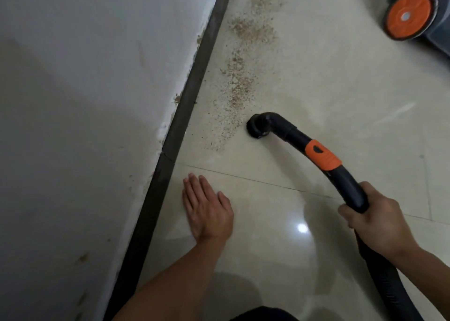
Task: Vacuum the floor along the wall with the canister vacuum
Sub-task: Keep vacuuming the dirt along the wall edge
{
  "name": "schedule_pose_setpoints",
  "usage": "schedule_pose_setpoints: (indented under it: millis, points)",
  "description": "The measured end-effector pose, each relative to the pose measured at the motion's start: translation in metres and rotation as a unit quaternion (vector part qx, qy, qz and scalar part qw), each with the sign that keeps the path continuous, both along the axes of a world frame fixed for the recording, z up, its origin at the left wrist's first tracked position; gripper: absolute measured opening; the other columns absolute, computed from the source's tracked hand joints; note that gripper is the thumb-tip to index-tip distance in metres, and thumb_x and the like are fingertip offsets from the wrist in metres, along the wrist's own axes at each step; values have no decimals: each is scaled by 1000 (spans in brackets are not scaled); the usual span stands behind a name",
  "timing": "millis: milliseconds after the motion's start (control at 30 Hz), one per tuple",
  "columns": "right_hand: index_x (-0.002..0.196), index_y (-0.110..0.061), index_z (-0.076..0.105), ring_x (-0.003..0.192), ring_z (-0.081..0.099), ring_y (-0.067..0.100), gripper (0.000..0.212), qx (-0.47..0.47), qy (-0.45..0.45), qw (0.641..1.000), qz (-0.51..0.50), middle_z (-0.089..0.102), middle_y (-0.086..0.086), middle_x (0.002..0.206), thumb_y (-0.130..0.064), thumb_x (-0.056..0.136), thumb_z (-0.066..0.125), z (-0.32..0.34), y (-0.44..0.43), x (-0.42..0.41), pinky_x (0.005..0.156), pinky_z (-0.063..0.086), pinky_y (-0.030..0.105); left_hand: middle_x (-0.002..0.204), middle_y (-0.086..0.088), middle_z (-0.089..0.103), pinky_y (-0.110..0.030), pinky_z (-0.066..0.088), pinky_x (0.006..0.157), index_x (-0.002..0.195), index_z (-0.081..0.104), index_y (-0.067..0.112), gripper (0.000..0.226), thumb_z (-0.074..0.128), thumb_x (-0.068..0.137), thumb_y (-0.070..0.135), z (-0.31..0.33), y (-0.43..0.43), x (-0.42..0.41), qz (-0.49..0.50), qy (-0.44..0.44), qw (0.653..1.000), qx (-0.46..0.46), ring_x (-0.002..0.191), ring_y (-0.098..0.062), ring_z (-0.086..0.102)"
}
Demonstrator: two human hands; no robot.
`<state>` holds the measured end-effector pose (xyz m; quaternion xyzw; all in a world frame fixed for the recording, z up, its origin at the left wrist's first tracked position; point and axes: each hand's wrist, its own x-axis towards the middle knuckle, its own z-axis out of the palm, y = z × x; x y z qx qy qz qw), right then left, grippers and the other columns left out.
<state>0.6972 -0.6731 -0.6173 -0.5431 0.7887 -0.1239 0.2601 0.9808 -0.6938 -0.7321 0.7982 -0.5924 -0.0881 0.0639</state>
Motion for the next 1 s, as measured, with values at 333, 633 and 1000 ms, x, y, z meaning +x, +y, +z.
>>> schedule_pose_setpoints:
  millis: [333,633,1000]
  points:
    - [88,-21,55,57,62,26,25,-8,-35,999,32,63,6,60,-12,77,75,-9,-24,26,57,52,43,154,-22,29,-45,15,119,144,36,-2,65,29,92,36,-1,0,0,3,-12,1000,10,145,-34,20]
    - [80,-29,51,48,57,14,34,26,-36,992,121,57,-3,54,-12,72,79,-14,-13,29,46,40,32,154,-21,28,-46,18,118,145,35,0,65,28,93,37,-1,1,0,8,-19,1000,11,145,-33,20]
    - [87,-15,52,64,62,31,22,-14,-65,992,107,64,10,67,-20,77,71,-25,-83,86,63,53,42,154,-21,29,-46,19,118,144,37,-1,64,28,93,36,0,1,0,8,-16,1000,10,145,-33,22]
